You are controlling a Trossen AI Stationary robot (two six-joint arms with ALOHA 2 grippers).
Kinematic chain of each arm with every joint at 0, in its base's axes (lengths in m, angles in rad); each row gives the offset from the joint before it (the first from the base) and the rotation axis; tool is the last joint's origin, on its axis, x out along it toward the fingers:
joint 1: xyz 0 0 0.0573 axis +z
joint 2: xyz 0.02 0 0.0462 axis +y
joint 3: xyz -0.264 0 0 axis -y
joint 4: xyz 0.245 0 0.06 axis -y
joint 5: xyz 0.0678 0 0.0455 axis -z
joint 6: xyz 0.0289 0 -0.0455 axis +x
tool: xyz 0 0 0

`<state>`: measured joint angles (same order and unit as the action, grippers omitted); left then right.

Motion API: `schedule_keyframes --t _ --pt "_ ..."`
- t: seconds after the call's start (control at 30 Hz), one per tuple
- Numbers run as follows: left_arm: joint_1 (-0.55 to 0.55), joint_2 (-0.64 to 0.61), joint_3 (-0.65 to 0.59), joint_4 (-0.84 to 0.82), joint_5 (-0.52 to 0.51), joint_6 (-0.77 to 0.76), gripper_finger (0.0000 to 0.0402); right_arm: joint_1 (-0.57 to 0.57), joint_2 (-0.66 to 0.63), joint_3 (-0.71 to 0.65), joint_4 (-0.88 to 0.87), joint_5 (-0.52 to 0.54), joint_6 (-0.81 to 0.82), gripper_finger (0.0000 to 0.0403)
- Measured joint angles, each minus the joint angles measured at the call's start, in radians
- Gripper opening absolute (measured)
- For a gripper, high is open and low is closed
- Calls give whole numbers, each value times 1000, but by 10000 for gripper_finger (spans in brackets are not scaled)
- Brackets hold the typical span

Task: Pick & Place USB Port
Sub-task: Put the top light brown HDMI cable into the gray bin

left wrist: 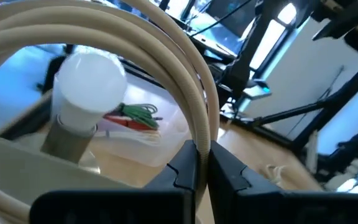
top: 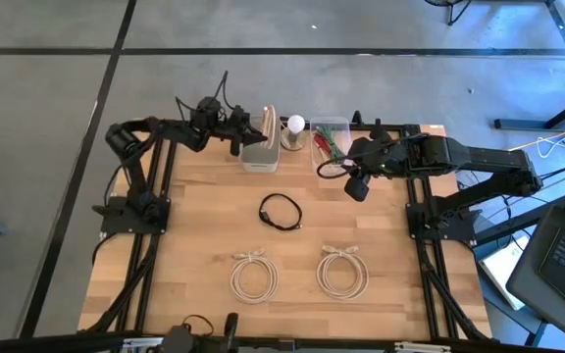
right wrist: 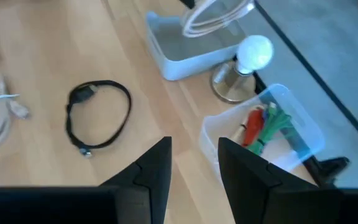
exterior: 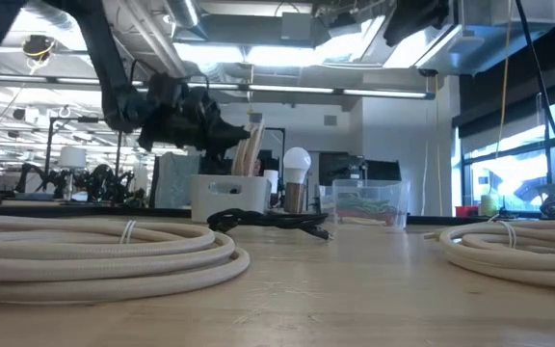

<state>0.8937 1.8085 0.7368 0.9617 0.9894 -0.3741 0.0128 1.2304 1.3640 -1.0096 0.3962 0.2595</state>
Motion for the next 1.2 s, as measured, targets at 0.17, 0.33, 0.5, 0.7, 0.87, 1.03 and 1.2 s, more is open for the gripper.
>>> schedule_keyframes --t 0.17,0.33,0.5,0.7,0.87,1.03,1.2 --pt "5 62 0 159 24 -109 10 0 0 0 -16 4 22 133" --pt "5 80 0 180 23 -147 10 0 0 0 -14 4 21 133" --pt "5 83 -41 181 22 -113 10 0 0 0 -15 4 22 133" --pt "5 83 -123 185 -21 -12 10 0 0 0 -10 4 21 133" --pt "4 83 -131 196 -76 74 10 0 -1 0 35 4 1 133" --pt "-4 83 -130 202 -111 158 10 0 -1 0 64 4 -16 133" --pt "-12 83 -130 201 -117 190 10 0 -1 0 94 4 -38 133"
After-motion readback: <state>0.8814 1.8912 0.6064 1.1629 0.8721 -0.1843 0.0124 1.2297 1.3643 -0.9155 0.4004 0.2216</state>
